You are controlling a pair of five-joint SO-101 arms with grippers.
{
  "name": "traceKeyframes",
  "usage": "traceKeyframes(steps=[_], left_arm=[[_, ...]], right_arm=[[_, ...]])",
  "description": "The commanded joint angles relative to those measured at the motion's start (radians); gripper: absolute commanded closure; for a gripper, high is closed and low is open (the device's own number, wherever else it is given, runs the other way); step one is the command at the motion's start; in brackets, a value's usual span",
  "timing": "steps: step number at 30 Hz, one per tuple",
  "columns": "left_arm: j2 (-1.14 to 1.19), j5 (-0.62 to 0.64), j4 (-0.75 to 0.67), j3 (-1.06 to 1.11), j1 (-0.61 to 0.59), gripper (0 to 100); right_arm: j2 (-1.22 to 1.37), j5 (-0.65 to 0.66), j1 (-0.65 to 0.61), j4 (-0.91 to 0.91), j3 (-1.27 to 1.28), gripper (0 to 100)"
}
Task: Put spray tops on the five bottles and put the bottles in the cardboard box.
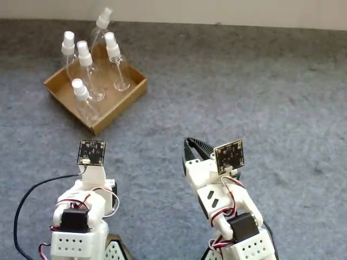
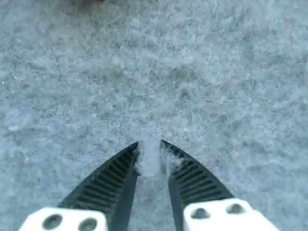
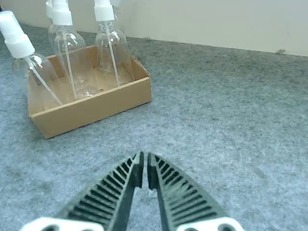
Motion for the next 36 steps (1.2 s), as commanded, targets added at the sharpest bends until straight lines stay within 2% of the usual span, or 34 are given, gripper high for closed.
traceKeyframes(steps=[1, 21, 26, 33, 36], left_arm=[[0.002, -0.005, 0.005, 0.021, 0.001, 99], [0.001, -0.005, 0.011, 0.021, 0.005, 99], [0.002, -0.005, 0.012, 0.021, 0.087, 99], [0.004, -0.005, 0.012, 0.022, 0.087, 99], [0.004, -0.006, 0.011, 0.022, 0.036, 99]], right_arm=[[-0.007, 0.009, 0.012, 0.002, 0.136, 97.8], [-0.007, 0.009, 0.008, 0.002, 0.136, 97.8], [-0.007, 0.009, 0.008, 0.002, 0.136, 97.8], [-0.007, 0.009, 0.01, 0.002, 0.136, 97.9], [-0.007, 0.009, 0.012, 0.004, 0.136, 97.9]])
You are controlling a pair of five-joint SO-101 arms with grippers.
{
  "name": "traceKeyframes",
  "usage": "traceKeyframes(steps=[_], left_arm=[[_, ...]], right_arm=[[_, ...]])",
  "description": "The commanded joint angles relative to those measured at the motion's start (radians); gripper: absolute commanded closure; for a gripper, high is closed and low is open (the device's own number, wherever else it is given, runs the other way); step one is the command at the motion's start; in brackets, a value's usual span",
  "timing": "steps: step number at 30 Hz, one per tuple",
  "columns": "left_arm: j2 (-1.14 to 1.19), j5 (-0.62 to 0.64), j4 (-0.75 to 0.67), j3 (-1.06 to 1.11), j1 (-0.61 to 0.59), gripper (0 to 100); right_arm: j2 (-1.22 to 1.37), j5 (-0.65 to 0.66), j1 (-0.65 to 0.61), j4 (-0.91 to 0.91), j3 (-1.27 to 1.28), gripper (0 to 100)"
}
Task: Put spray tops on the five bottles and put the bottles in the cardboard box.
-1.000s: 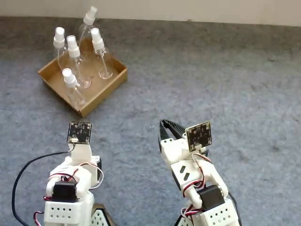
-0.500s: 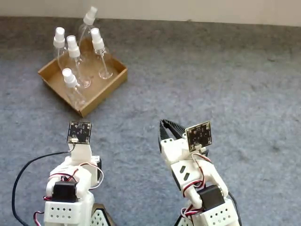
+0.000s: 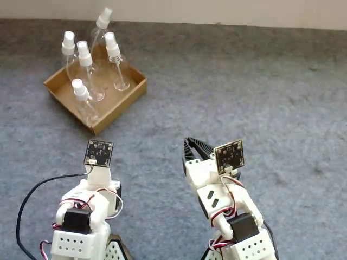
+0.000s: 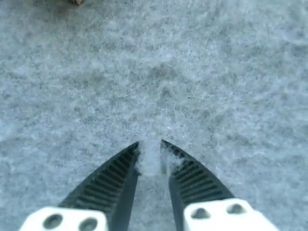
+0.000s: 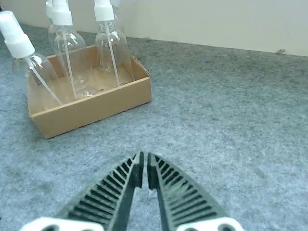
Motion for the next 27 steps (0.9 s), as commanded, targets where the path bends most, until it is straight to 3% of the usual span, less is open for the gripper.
traceKeyframes(steps=[1, 8, 13, 20, 24, 27], left_arm=[[0.004, -0.006, 0.009, 0.022, -0.067, 99], [0.002, -0.002, 0.009, 0.022, -0.104, 99], [0.002, -0.002, 0.009, 0.022, -0.104, 99], [0.002, -0.002, 0.009, 0.022, -0.104, 99], [0.002, -0.002, 0.009, 0.022, -0.104, 99], [0.002, -0.003, 0.009, 0.022, -0.104, 99]], right_arm=[[-0.007, 0.009, 0.012, 0.004, 0.136, 97.9], [-0.01, 0.029, 0.016, 0.002, 0.134, 97.9], [-0.012, 0.247, 0.102, 0.002, 0.001, 97.9], [-0.012, 0.256, 0.325, 0.002, -0.111, 97.9], [-0.012, 0.256, 0.352, 0.005, -0.188, 97.9], [-0.012, 0.256, 0.349, 0.113, -0.294, 97.9]])
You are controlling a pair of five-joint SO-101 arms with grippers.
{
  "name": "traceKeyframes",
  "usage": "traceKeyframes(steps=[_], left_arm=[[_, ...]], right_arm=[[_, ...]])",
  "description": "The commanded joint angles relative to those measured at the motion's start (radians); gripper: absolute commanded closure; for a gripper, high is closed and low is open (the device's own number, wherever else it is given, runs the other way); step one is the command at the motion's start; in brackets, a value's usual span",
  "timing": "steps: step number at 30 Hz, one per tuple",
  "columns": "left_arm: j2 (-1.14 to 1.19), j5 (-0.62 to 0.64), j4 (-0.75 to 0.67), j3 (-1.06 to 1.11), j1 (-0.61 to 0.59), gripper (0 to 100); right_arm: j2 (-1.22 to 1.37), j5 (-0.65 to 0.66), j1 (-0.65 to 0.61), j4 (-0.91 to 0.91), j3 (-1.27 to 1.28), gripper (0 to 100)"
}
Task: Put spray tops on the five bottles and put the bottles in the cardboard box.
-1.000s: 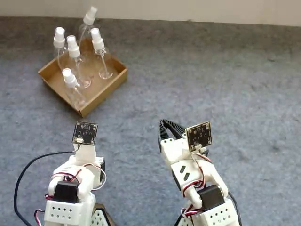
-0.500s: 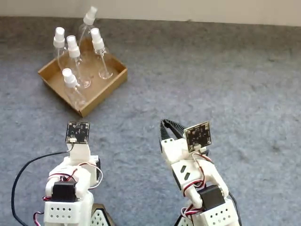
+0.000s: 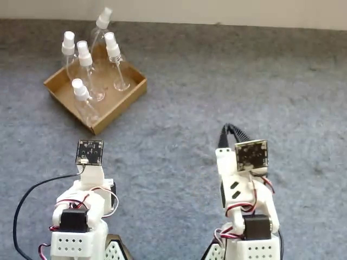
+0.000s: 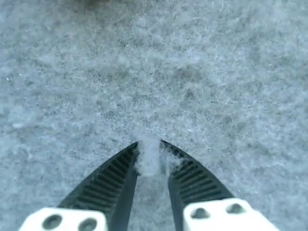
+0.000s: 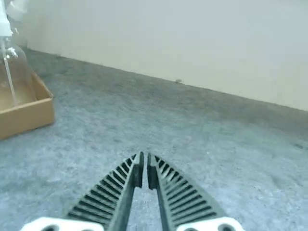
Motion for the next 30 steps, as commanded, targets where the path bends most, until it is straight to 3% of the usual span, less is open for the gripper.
traceKeyframes(steps=[1, 7, 30], left_arm=[[0.002, -0.003, 0.009, 0.022, -0.005, 99], [0.002, -0.003, 0.009, 0.022, -0.005, 99], [0.002, -0.003, 0.009, 0.022, -0.01, 99]], right_arm=[[-0.01, 0.011, 0.013, 0.137, -0.188, 97.9], [-0.01, 0.011, 0.016, 0.309, -0.332, 97.9], [-0.01, 0.009, 0.12, 0.317, 0.05, 97.9]])
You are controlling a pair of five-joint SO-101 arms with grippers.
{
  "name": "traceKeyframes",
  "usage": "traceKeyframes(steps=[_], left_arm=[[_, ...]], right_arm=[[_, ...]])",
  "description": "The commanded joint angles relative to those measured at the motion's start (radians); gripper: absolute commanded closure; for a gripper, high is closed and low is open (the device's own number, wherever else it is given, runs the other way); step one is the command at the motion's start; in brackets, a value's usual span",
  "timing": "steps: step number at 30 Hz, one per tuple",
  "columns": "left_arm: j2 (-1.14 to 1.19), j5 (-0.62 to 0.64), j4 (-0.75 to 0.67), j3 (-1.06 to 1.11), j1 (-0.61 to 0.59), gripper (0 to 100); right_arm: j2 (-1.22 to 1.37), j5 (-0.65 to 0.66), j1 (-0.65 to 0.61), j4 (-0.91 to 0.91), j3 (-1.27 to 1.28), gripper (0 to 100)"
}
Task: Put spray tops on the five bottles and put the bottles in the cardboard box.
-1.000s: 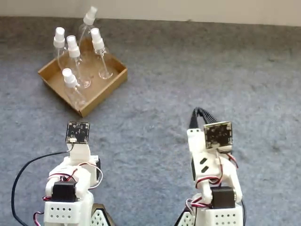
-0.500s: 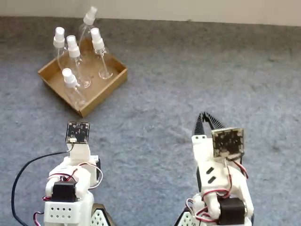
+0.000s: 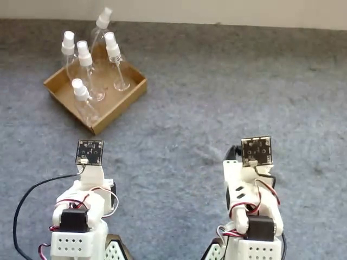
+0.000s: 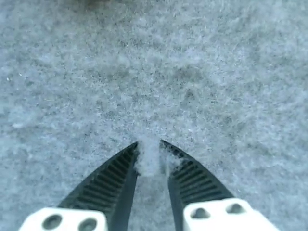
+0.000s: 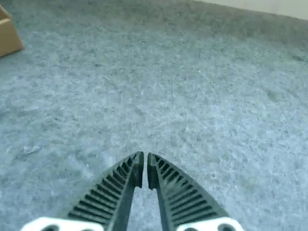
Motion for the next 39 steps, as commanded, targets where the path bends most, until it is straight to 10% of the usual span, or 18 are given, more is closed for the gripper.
traceKeyframes(steps=[1, 39], left_arm=[[0.002, -0.003, 0.009, 0.022, -0.01, 99], [0.002, -0.003, 0.009, 0.022, -0.01, 99]], right_arm=[[-0.008, 0.009, 0.012, 0.001, 0.027, 97.9], [-0.005, 0.009, 0.01, 0.337, 0.234, 97.9]])
